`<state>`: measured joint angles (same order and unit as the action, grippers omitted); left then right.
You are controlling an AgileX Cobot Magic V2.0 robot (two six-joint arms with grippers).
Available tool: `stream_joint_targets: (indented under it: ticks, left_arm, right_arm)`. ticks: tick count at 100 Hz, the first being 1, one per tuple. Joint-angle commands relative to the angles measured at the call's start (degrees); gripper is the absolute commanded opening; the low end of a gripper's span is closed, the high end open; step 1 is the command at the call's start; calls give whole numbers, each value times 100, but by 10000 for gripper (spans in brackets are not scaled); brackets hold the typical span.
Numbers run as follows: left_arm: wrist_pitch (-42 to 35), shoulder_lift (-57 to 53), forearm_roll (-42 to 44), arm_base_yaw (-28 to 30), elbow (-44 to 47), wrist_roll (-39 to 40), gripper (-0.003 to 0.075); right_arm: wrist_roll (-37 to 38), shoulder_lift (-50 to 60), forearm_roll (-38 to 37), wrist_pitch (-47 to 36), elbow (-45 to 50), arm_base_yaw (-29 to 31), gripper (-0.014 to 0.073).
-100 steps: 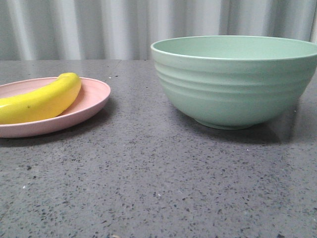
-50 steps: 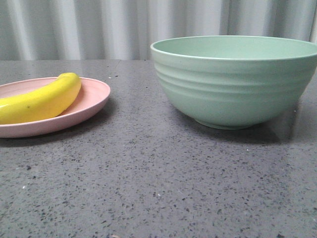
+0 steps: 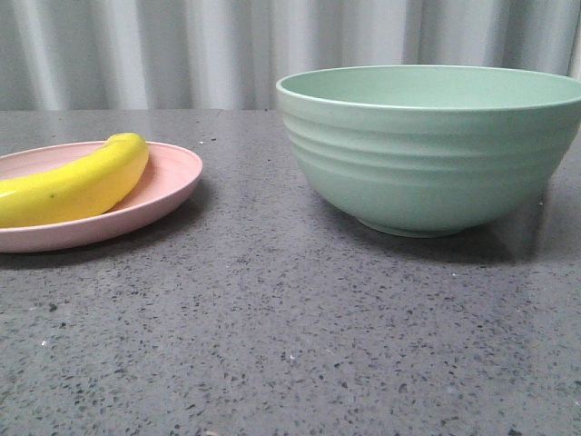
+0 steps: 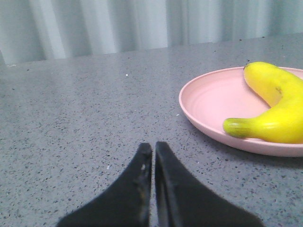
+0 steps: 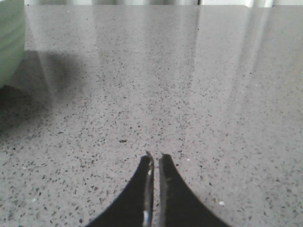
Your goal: Transfer banana from pink plate to green bowl
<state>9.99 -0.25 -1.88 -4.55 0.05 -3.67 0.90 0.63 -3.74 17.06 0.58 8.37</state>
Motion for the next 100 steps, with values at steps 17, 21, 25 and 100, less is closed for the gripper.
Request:
stream_joint_targets:
  ticks: [17, 21, 25, 100]
  left_arm:
    - [-523, -165, -9, 13, 51, 23, -20]
    - [-523, -165, -9, 13, 51, 23, -20]
    - [-523, -165, -9, 13, 51, 23, -20]
    - [-549, -165, -9, 13, 51, 23, -20]
  right_arm:
    - [-27, 126, -63, -685, 116, 21, -64]
    - [-27, 126, -63, -685, 116, 21, -64]
    - [-27, 126, -63, -685, 116, 21, -64]
    - [-27, 126, -74, -1026, 116, 21, -64]
